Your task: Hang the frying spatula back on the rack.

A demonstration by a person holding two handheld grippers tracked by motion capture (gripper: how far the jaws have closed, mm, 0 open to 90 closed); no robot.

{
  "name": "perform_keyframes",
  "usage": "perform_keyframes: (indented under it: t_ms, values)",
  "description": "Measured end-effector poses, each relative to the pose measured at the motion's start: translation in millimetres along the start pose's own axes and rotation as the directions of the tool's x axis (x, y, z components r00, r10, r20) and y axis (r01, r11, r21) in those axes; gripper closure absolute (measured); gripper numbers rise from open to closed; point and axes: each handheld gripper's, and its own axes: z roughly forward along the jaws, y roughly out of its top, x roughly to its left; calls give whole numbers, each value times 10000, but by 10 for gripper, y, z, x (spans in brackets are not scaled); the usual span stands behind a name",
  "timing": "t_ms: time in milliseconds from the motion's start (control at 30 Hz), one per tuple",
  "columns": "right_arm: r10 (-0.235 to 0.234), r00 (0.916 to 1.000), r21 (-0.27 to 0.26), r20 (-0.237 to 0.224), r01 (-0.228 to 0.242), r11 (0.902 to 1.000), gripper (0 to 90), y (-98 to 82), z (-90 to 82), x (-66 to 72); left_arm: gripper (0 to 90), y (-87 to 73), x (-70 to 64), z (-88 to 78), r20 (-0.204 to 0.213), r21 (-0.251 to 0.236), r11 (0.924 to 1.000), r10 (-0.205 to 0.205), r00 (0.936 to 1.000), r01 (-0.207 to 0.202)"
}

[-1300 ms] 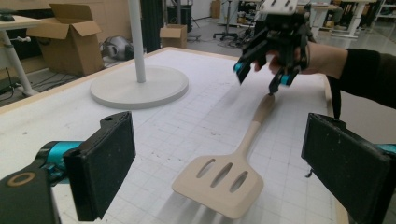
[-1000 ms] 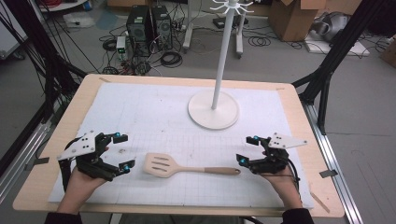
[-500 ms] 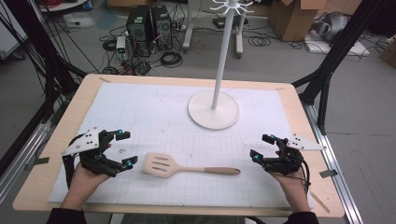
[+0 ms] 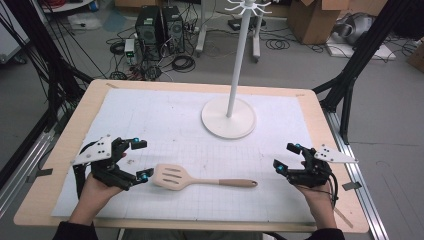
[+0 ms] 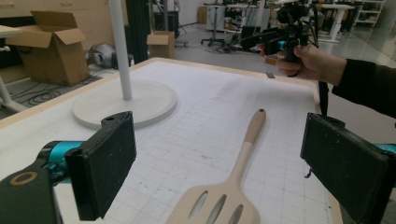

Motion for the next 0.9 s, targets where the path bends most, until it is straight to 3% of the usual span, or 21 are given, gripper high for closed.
perform_keyframes:
  t_ms: [233, 467, 900]
  values:
    - [-172, 9998, -177, 79, 173, 9997, 113, 10, -13, -13, 109, 137, -32, 231, 532, 252, 9996, 132, 9985, -145]
    - [-166, 9998, -215, 120, 168, 9996, 113, 9, -1, -41, 109, 268, -61, 500, 1006, 864, 9954, 338, 9944, -426]
    - [-87, 9998, -65, 187, 88, 9999, 114, 1, -15, -73, 109, 313, -54, 951, 1667, 2198, 9725, 403, 9852, -769]
